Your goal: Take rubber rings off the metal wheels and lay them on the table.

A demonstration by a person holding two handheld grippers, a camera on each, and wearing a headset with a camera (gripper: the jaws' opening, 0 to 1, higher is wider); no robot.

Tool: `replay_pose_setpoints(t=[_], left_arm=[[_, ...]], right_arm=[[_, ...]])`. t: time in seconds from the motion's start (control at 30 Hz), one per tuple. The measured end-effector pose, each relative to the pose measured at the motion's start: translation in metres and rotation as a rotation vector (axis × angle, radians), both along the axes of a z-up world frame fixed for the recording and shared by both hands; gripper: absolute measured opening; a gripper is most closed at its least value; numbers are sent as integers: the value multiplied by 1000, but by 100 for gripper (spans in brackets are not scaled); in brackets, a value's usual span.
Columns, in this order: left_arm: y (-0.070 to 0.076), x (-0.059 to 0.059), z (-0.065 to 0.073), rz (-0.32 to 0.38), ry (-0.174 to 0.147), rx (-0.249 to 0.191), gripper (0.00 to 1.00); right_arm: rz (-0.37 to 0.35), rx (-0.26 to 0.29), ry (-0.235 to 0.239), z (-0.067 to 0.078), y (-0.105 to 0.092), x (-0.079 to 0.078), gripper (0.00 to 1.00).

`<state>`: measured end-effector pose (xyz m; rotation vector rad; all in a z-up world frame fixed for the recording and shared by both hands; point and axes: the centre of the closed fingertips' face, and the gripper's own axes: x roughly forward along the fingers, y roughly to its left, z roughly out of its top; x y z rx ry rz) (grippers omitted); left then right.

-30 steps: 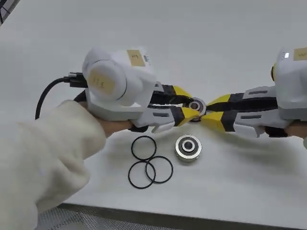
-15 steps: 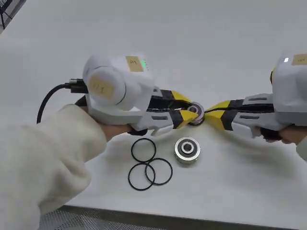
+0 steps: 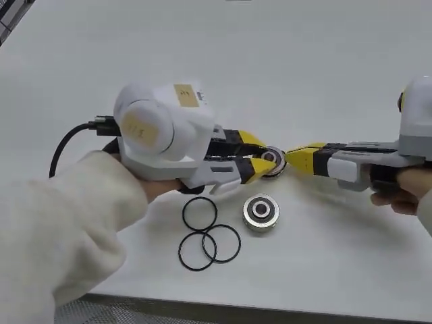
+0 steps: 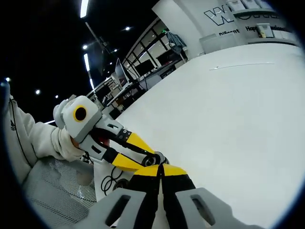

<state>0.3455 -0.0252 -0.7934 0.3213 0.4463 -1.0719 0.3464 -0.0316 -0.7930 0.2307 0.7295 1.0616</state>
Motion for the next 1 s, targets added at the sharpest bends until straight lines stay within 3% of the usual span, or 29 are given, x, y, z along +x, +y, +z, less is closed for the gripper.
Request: replay_pose_setpoints(t=[0.07, 0.27, 0.4, 0.5, 0.6, 0.73, 0.83, 0.93, 1.0], left_arm=[[0, 0, 0, 1, -1, -2, 14], [0, -1, 0, 2, 1, -11, 14], [0, -1, 0, 5, 10, -18, 14], [0, -1, 0, 6, 9, -16, 14], [0, -2, 0, 4, 10, -19, 14], [0, -2, 0, 5, 7, -16, 14], [0, -2, 0, 4, 7, -17, 14], [0, -2, 0, 3, 6, -19, 14], [0, -2, 0, 6, 5, -18, 14]], right_arm=[[17, -22, -36, 1, 2, -1, 0], [12, -17, -28, 2, 2, -3, 0], [32, -41, -60, 2, 5, -4, 0], [31, -39, -56, 2, 4, -4, 0], [65, -76, -99, 3, 8, -8, 0], [62, -71, -97, 3, 8, -6, 0], [81, -88, -129, 5, 10, -8, 0], [92, -81, -133, 6, 13, -9, 0], [99, -34, -148, 17, 20, -10, 0]])
